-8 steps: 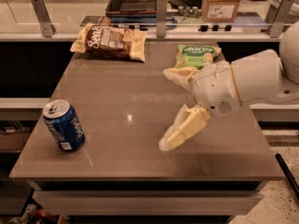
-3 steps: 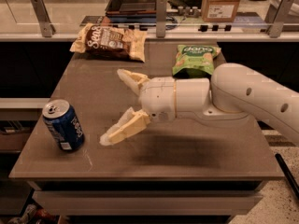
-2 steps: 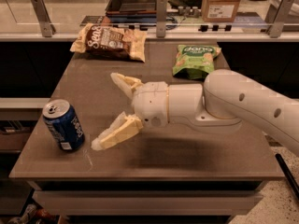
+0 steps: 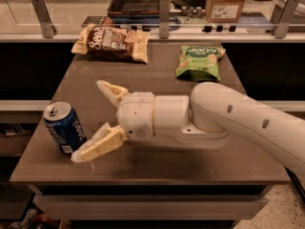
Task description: Move pepsi can near brown chip bag
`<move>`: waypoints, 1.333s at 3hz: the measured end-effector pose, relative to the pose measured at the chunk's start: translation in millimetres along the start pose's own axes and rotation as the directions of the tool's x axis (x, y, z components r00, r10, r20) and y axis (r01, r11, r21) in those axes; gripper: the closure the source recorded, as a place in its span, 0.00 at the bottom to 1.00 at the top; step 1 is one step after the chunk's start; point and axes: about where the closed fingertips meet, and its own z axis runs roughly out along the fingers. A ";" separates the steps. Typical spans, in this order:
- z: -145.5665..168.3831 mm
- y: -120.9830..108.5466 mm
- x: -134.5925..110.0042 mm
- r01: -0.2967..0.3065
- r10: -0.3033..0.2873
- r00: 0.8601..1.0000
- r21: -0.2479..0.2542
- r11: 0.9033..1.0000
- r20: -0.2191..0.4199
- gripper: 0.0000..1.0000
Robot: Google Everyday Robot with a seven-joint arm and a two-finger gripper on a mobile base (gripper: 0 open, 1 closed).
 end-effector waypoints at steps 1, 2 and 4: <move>18.1 2.7 -6.2 -0.006 0.006 1.000 -0.002 1.000 0.019 0.00; 34.6 2.3 -15.9 -0.001 0.001 1.000 -0.005 1.000 0.027 0.00; 64.3 -2.4 -7.9 -0.046 0.046 0.999 -0.005 0.999 -0.002 0.00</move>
Offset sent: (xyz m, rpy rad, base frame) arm 0.0049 0.0535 0.0194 0.0381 -0.0021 0.0056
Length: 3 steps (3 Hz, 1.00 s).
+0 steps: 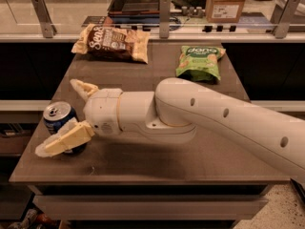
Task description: Move pepsi can near brown chip bag
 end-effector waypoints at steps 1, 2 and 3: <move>7.2 -1.5 10.2 -0.011 0.011 1.000 0.008 1.000 0.005 0.00; 8.4 0.0 8.7 -0.008 0.008 1.000 0.004 1.000 0.005 0.18; 9.9 1.7 7.4 -0.005 0.005 1.000 0.001 1.000 0.004 0.42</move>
Offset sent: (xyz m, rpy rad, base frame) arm 0.0027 0.0053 -0.0097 0.0058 0.0088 -0.0076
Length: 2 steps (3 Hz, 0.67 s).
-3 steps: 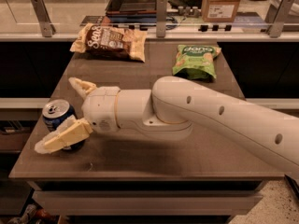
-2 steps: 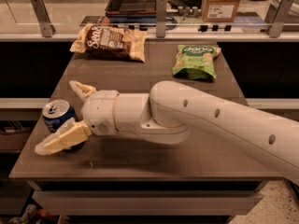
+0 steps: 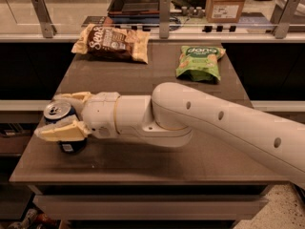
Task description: Move pepsi can near brown chip bag
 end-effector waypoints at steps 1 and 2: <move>1.4 1.6 -1.3 0.003 -0.003 1.000 -0.003 1.000 0.000 0.65; 2.8 3.3 -2.6 0.006 -0.006 1.000 -0.006 1.000 0.000 0.88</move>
Offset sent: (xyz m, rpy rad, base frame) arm -0.0014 0.0015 0.0009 -0.0006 -0.0021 0.0031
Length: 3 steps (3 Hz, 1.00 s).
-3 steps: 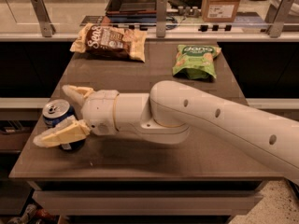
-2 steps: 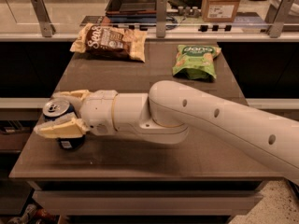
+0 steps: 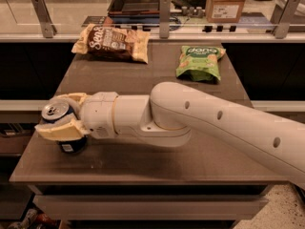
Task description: Move pepsi can near brown chip bag
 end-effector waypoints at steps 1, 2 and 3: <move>1.3 1.5 -1.2 0.003 -0.003 1.000 -0.003 1.000 0.000 1.00; 0.8 -2.0 -4.2 -0.003 0.003 1.000 -0.004 1.000 -0.006 1.00; -6.1 -23.6 -13.3 -0.028 0.028 0.999 0.020 0.999 -0.019 1.00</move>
Offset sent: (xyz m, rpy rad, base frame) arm 0.0094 -0.0034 0.0062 -0.0107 0.0184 -0.0054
